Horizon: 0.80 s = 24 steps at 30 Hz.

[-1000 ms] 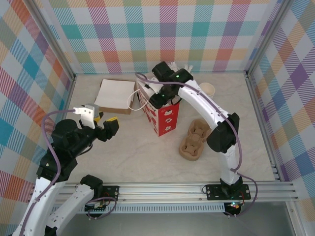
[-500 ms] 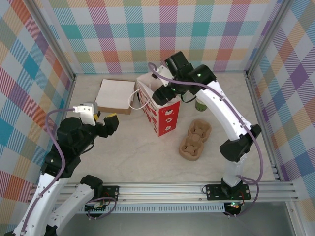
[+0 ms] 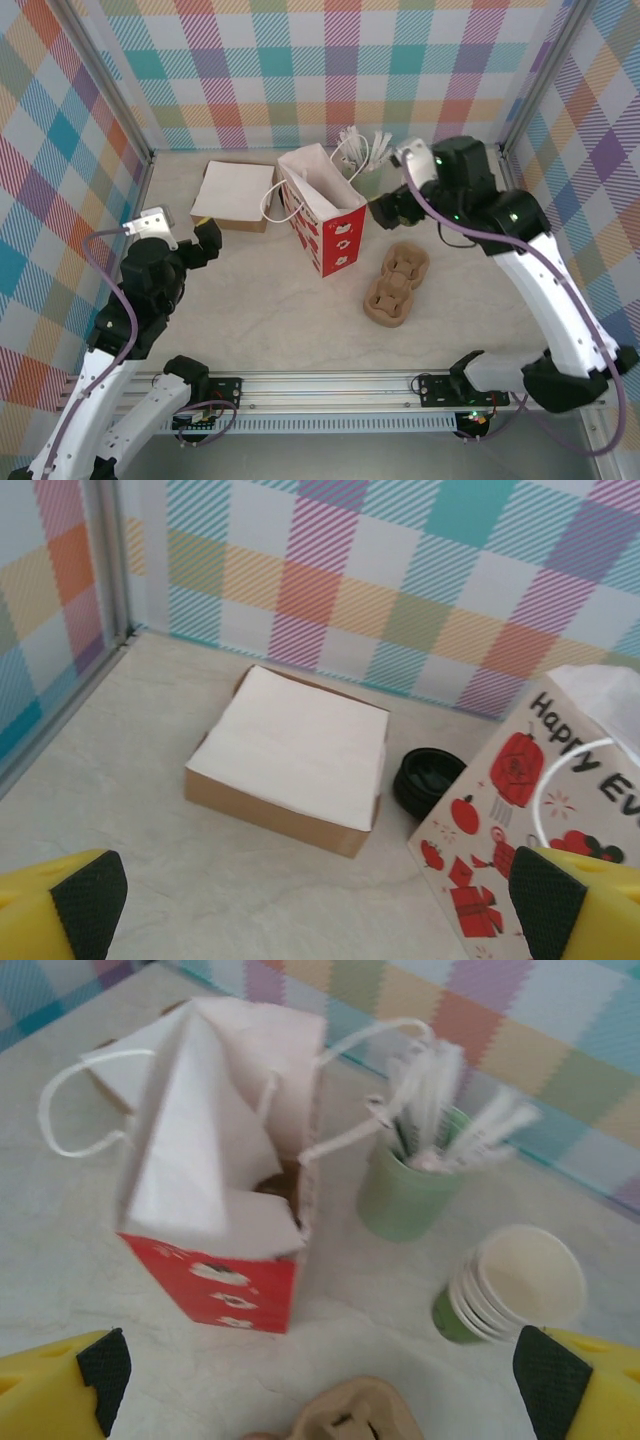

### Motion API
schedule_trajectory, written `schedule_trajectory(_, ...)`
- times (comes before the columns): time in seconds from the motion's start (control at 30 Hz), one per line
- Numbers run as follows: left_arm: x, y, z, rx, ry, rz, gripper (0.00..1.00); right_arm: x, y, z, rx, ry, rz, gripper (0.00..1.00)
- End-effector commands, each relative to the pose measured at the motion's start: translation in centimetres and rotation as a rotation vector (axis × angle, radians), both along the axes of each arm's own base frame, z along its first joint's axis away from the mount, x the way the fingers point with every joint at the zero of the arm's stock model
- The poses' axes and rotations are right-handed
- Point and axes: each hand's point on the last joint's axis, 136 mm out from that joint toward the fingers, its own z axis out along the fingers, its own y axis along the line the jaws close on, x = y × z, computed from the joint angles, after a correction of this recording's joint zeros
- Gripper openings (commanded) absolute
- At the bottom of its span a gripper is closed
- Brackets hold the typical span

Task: Pack the takeout coffee

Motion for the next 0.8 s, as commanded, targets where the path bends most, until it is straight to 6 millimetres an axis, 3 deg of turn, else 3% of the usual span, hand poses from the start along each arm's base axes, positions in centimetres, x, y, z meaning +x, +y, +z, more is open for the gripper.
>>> schedule_trajectory(0.0,0.7,1.4,-1.7,0.033,0.047,0.091,1.00,0.9,-3.6,-0.8,0.066,-0.037,-0.167,1.00)
schedule_trajectory(0.23,2.5,2.8,-5.7,0.052,0.162,0.170,1.00,1.1,-11.7,-8.3,0.078,0.036,-0.478,1.00)
schedule_trajectory(0.4,3.9,4.4,-10.7,0.051,0.267,0.218,1.00,1.8,-16.5,-14.7,0.128,0.092,-0.723,1.00)
schedule_trajectory(0.6,5.5,5.5,-15.1,0.068,0.261,0.236,1.00,3.6,-19.1,-22.6,0.147,0.126,-0.864,1.00)
schedule_trajectory(0.77,6.1,6.0,-17.7,0.117,0.302,0.233,1.00,6.1,-19.3,-26.3,0.182,0.061,-0.876,1.00)
